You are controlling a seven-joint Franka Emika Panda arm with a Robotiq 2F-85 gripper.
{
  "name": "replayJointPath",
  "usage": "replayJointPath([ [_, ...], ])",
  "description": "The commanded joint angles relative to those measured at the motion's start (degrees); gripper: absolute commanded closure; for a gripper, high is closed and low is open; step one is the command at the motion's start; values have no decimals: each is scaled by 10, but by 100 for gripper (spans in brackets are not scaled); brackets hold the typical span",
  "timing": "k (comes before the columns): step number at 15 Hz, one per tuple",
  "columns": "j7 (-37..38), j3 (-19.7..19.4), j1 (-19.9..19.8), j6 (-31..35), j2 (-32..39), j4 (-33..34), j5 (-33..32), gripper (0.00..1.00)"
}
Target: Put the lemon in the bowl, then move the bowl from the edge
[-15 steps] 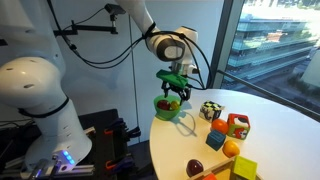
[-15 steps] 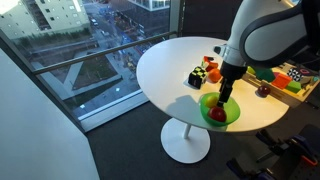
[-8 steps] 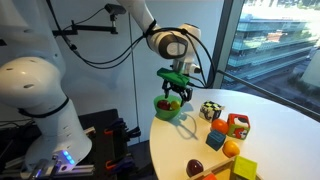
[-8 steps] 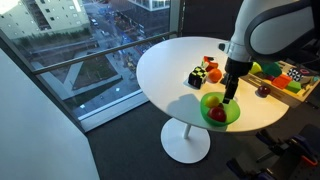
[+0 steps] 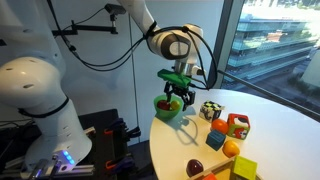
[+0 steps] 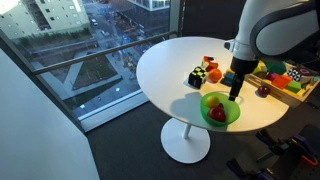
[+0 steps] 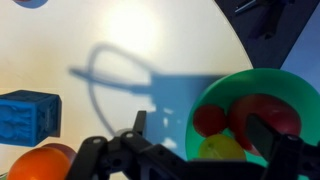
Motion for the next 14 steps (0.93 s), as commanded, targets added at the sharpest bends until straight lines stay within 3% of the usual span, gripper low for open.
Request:
replayJointPath([
  [1,31,-2,-4,13,-3,-8,-22,0],
  [14,60,-8,-7,65,27,-24,-25,0],
])
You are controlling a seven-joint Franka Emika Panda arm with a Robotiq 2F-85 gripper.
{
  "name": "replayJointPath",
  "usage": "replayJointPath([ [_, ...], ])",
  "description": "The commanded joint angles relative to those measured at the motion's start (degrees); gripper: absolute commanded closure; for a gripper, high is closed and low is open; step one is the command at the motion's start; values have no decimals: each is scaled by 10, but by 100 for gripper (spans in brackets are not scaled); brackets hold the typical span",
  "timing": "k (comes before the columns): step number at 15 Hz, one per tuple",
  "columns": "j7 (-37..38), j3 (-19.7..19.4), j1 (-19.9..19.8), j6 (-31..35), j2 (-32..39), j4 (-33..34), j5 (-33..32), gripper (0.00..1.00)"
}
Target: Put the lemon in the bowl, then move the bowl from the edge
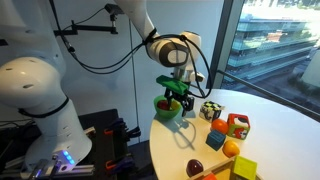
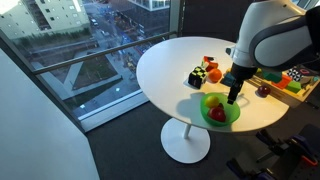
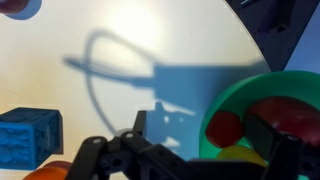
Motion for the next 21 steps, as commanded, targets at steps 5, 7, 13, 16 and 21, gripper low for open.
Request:
replayJointPath([
  [5,40,-6,-6,20,18,-3,-38,0],
  [7,49,-12,-8,21,21,-3,-50,0],
  [13,77,-32,-22,19,26,-6,-80,0],
  [16,87,-40,-30,19,28,-8,-88,0],
  [21,99,-55,-42,16,26,-16,-98,0],
])
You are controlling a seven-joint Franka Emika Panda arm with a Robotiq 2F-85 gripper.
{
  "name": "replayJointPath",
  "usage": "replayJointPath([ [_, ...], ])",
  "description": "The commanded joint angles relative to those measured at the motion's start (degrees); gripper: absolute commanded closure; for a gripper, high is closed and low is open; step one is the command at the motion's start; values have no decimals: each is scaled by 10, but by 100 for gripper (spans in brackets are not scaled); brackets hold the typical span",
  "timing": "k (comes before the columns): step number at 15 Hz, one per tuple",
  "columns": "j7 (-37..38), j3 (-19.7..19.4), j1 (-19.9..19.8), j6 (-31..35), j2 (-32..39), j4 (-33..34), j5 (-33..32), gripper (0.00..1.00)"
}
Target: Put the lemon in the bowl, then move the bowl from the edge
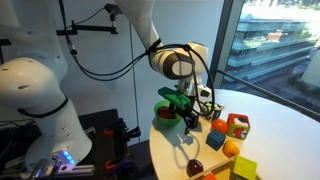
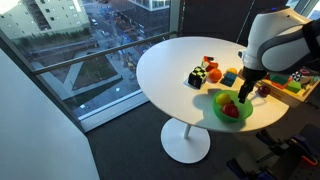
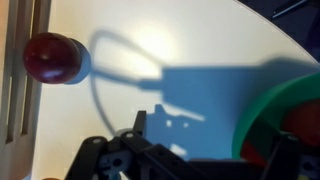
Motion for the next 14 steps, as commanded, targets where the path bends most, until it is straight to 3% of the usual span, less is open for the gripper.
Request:
replayJointPath([
  [1,26,-11,-11,3,-7,-10,-23,0],
  [14,13,-21,-33,-24,-35,15,7,0],
])
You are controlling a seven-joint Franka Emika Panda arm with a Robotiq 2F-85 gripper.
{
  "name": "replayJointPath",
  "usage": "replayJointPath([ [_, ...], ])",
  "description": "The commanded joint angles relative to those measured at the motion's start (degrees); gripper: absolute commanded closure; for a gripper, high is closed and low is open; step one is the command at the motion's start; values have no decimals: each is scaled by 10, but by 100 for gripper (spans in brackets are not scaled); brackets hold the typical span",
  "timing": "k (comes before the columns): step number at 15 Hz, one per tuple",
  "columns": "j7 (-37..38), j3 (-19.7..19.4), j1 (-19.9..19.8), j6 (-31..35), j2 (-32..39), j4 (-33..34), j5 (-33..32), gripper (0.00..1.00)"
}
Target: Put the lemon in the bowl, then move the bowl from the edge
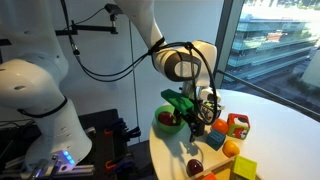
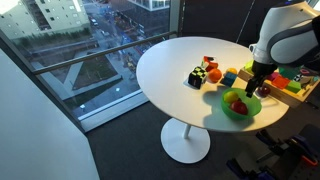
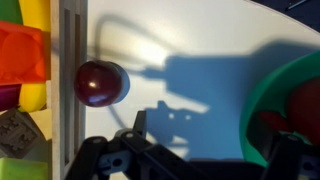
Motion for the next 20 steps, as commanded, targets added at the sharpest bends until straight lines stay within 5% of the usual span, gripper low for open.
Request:
replayJointPath([
  [1,-9,9,-4,-26,-27,17,22,0],
  [12,-89,38,6,-130,-71,93,134,0],
  [20,-88,41,17,-249,-119,140,118,0],
])
